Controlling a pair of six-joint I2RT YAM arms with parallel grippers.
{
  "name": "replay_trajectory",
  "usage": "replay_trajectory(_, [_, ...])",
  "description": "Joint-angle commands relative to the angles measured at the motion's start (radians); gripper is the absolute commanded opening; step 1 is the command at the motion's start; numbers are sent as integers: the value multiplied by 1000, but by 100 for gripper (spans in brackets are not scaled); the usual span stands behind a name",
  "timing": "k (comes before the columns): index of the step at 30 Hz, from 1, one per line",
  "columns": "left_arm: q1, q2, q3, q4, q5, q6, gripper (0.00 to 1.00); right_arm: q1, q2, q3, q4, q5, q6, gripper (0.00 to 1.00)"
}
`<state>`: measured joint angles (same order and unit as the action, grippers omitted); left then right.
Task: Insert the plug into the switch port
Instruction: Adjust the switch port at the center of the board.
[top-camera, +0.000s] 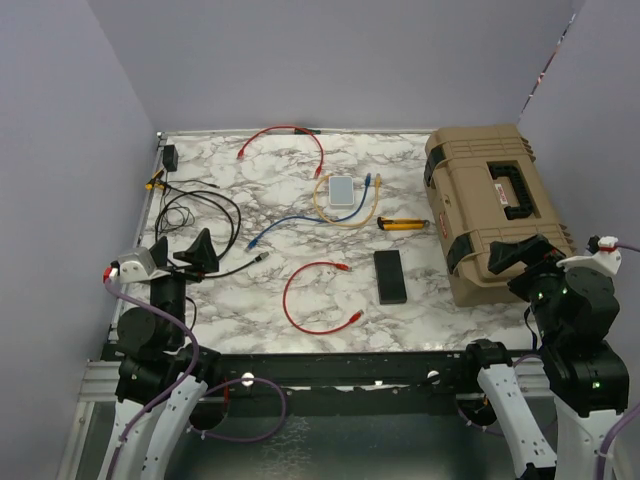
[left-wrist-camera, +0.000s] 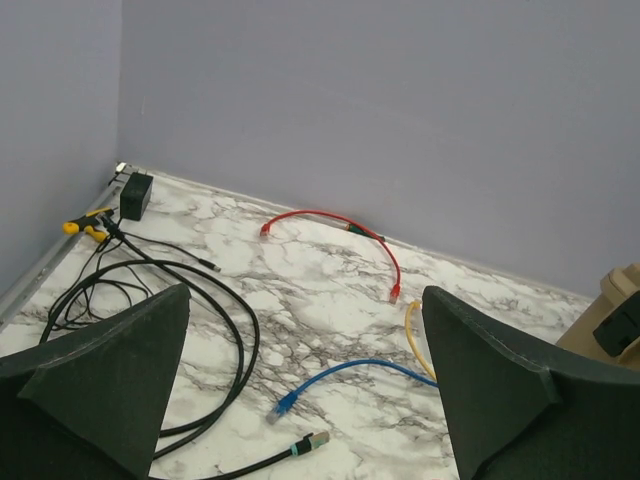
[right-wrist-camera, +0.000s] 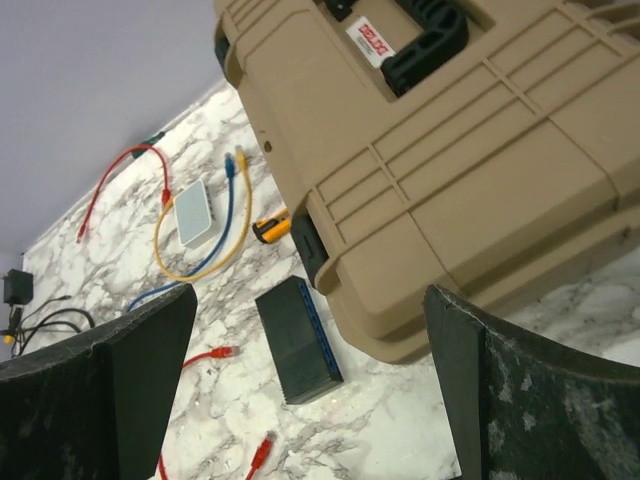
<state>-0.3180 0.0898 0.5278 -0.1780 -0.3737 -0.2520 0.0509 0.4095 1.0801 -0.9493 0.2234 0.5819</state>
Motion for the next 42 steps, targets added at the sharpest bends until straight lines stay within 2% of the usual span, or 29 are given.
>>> replay_trajectory(1, [-6, 5, -9, 5, 24, -7, 99, -5, -9, 37, -145, 78, 73, 100])
replay_trajectory(14, [-27, -10, -14, 4, 24, -14, 99, -5, 80, 15, -332, 175, 297, 100])
replay_trajectory(19, [-62, -46, -14, -4, -17, -22, 99, -5, 102, -46, -300, 172, 366, 100])
replay_trajectory(25, [-137, -86, -13, -10, -57, -24, 99, -5, 94, -178, -178, 129, 478, 100])
replay_trajectory(30, [-230, -87, -4, -29, -106, -27, 99, -4, 54, -261, 34, 84, 490, 100])
replay_trajectory(42, [-398, -36, 0, -50, -227, -16, 99, -4, 225, -256, 405, 169, 478, 100])
